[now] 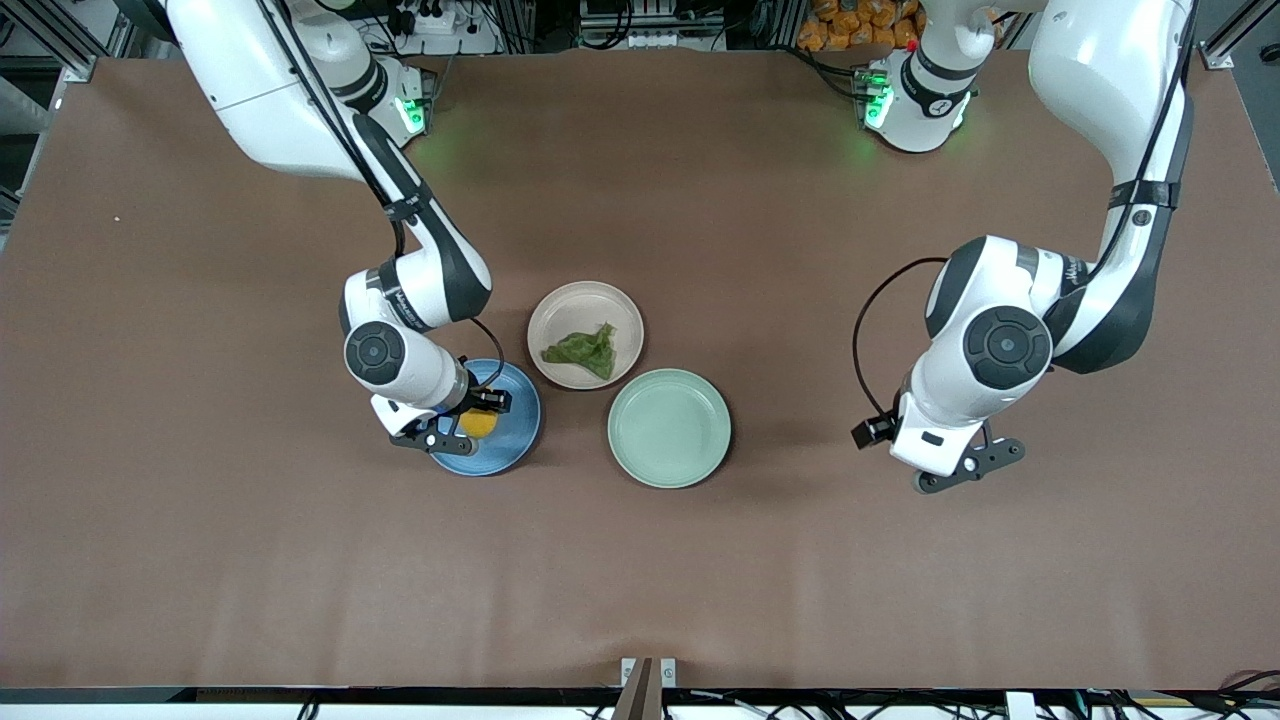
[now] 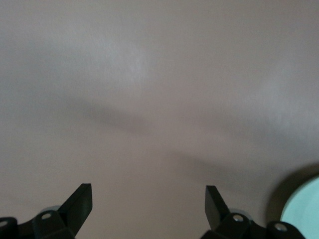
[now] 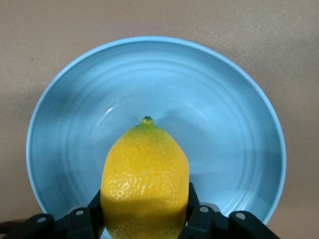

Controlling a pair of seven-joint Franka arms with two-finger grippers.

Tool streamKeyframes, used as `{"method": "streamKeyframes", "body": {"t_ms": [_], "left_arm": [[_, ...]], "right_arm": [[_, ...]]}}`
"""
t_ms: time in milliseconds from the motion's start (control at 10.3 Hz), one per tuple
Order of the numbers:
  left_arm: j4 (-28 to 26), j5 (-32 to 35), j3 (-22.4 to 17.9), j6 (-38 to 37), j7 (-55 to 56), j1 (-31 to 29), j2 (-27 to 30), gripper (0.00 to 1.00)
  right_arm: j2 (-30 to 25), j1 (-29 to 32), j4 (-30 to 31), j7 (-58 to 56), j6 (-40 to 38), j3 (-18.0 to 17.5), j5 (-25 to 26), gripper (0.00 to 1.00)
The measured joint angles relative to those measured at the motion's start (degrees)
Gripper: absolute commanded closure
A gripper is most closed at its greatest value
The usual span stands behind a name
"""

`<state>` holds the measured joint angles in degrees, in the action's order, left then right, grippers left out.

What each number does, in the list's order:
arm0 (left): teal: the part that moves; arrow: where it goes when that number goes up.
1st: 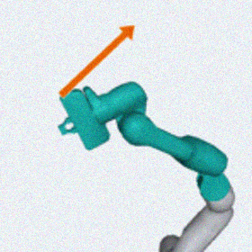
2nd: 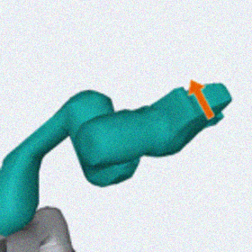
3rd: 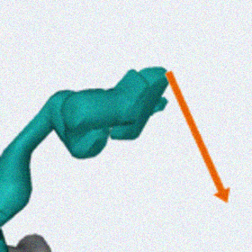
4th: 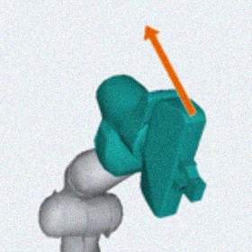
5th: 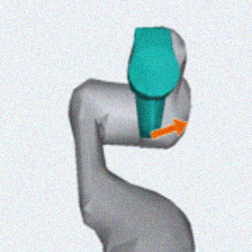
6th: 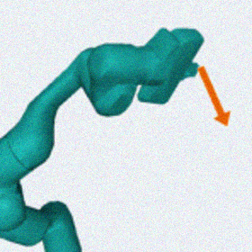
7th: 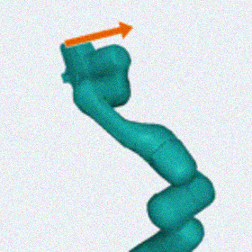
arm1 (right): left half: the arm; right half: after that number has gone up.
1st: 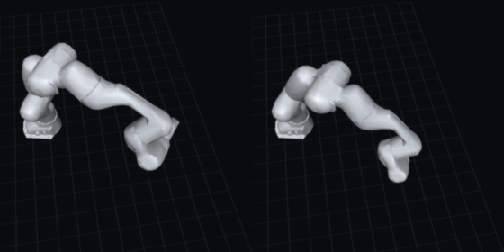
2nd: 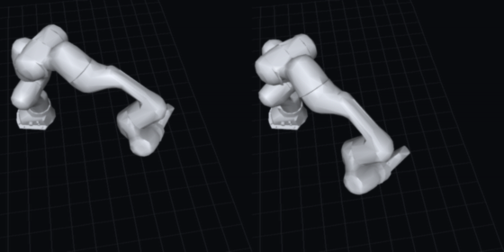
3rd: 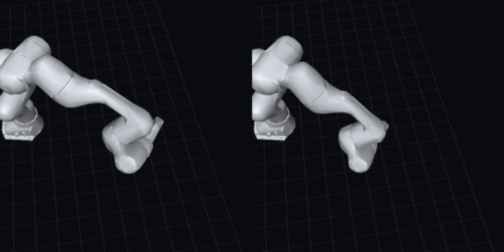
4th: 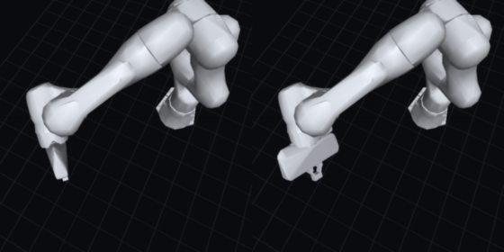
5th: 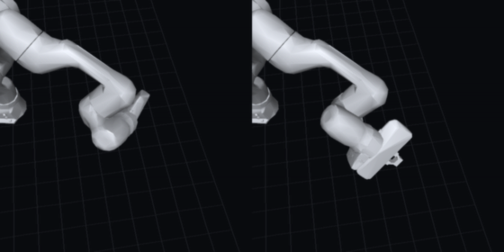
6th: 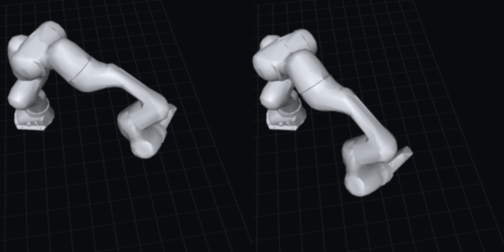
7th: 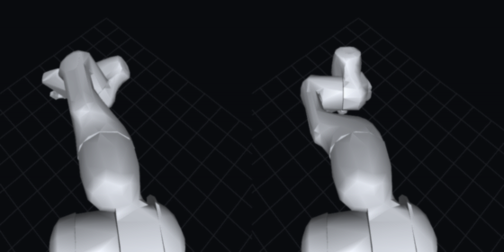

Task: Place lemon and lettuce in plates
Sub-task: 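Lower the lemon onto the blue plate while the left gripper withdraws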

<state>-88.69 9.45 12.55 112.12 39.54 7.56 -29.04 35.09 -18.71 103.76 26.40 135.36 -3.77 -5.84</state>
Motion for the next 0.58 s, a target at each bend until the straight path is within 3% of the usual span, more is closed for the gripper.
{"method": "streamKeyframes", "body": {"t_ms": [97,194,291,581], "left_arm": [[-2.1,-2.1,-0.7,-0.6,-3.7,-0.1,1.9,0.0],[-4.9,-4.3,-2.4,-0.8,-7.6,0.0,4.6,0.0],[-7.9,-6.1,-4.5,-1.0,-11.7,-0.1,7.7,0.0],[-13.4,-7.5,-8.5,-1.0,-16.9,0.6,16.1,0.0]], "right_arm": [[0.0,-0.1,0.0,0.0,0.0,0.0,0.0,0.4],[0.0,-0.1,0.0,-0.1,0.0,0.0,0.1,0.15],[0.1,-0.3,0.0,-0.2,0.0,0.0,0.6,0.0],[0.1,-1.0,-0.1,-0.2,0.0,0.0,1.6,0.0]]}}
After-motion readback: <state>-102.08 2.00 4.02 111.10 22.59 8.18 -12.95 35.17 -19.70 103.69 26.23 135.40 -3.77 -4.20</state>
